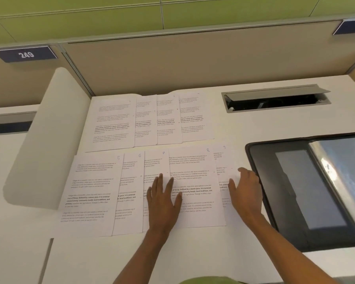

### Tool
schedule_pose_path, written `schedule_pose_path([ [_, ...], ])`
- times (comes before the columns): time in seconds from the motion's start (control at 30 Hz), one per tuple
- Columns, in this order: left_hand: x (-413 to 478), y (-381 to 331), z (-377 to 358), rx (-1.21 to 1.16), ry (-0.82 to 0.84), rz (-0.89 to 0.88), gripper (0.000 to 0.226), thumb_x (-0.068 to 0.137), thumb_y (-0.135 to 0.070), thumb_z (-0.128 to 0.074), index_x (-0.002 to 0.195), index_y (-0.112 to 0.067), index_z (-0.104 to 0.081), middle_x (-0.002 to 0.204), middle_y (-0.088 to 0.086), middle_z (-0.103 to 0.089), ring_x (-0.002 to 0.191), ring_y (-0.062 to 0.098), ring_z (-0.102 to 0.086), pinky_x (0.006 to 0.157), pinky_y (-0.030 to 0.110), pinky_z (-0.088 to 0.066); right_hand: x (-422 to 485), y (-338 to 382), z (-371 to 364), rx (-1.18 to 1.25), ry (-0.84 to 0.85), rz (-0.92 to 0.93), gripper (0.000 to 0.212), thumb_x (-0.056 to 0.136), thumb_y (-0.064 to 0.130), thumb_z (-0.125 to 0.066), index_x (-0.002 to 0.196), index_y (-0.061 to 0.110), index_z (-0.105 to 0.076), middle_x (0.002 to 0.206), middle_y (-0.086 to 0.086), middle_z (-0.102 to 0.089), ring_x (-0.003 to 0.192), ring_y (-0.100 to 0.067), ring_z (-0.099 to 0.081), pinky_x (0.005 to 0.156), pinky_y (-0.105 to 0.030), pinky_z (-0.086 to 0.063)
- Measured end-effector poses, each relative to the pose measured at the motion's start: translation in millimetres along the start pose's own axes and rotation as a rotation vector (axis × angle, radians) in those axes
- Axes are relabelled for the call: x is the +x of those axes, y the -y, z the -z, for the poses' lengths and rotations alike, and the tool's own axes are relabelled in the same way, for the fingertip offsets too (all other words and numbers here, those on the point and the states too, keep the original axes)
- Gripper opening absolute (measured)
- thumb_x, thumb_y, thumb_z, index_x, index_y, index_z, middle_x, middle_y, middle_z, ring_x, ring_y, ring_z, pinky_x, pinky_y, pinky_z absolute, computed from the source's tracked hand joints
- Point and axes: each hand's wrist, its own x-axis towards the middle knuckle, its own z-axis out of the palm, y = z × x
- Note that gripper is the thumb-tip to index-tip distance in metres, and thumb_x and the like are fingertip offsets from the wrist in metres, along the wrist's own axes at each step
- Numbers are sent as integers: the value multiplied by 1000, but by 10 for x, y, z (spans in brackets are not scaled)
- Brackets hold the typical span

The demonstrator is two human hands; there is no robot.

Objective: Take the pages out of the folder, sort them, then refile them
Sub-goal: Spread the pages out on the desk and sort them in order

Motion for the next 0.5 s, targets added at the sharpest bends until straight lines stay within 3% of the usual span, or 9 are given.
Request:
schedule_pose_path([
  [0.17,-470,32,-52,11,21,-195,60,107,-49,-41,163,-30,-33,176,-3,-8,162,16,-1,132,45,-5,-638,-82,-191,-21,-20,235,58,98,27,-64,151,13,-44,155,-10,-45,140,-28,-44,117,-45,-38],
  [0.23,-681,74,-119,77,39,-287,60,109,-44,-44,164,-28,-30,176,-2,-6,163,19,-3,130,47,-5,-890,-186,-327,-78,21,323,66,102,35,-54,160,17,-29,167,-5,-27,153,-22,-26,126,-42,-22],
  [0.33,-932,190,-229,194,58,-392,65,108,-40,-47,167,-24,-23,176,2,-7,162,22,-9,127,53,-10,-1150,-366,-474,-128,99,357,74,103,45,-41,164,19,-11,172,0,-7,158,-16,-4,128,-39,-3],
  [0.5,-1093,227,-275,300,78,-428,68,107,-41,-47,167,-21,-20,176,5,-11,162,23,-12,124,57,-13,-1352,-676,-494,-148,128,345,72,103,49,-32,164,17,-12,172,0,-5,159,-19,-7,127,-43,-3],
])
